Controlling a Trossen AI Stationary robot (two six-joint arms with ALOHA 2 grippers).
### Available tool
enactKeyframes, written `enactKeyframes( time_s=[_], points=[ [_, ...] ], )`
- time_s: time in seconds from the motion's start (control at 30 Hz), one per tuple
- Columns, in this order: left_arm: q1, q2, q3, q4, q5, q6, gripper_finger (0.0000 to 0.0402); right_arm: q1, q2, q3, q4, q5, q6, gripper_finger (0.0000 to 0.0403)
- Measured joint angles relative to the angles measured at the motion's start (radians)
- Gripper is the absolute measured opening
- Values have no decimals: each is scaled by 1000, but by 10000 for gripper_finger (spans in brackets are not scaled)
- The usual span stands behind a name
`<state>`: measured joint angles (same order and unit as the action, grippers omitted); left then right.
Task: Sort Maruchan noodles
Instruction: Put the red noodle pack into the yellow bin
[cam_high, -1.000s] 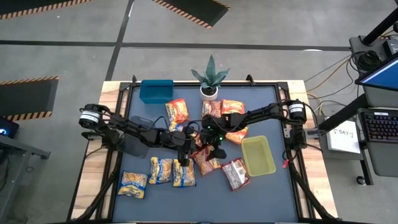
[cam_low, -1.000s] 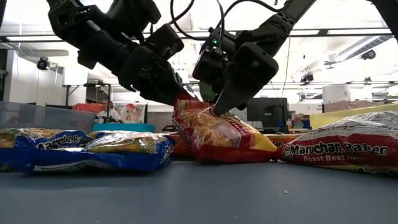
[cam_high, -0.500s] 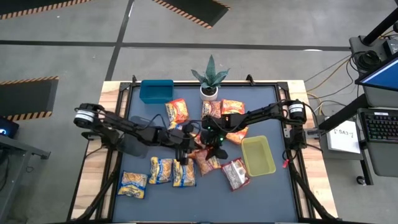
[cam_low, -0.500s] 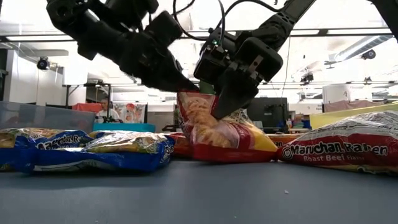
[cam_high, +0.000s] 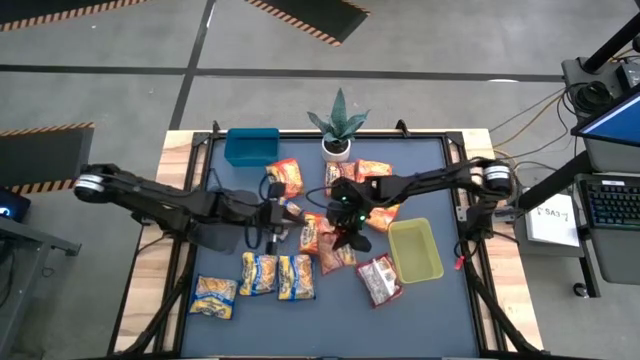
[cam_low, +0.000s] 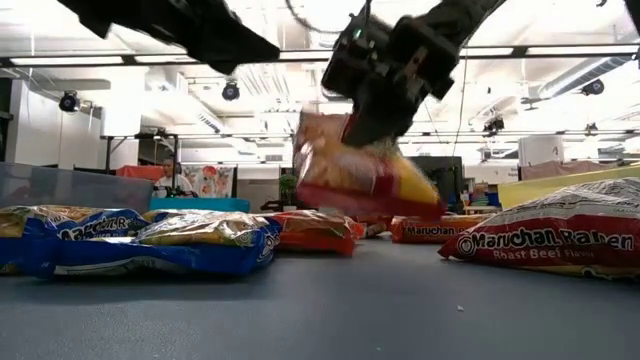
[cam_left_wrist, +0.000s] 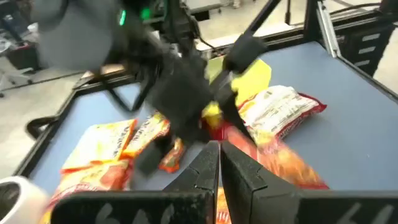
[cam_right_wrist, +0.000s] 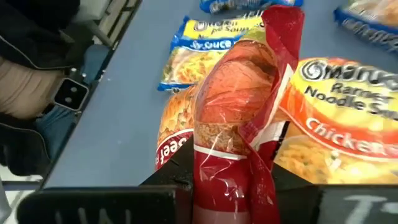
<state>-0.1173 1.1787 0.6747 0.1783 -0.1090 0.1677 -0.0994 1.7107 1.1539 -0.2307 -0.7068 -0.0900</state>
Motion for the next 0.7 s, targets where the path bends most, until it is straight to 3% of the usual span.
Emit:
enactKeyframes(
  time_s=[0.27, 0.5, 0.7],
  points=[
    [0, -118, -75, -16, -14, -48, 0, 57, -227, 1, -281, 276, -64, 51],
    [0, -118, -80, -11, -14, -57, 0, 137, -428, 1, -471, 532, -40, 40],
    [0, -107, -81, -3, -14, -72, 0, 178, -583, -85, -512, 623, -6, 36]
  ],
)
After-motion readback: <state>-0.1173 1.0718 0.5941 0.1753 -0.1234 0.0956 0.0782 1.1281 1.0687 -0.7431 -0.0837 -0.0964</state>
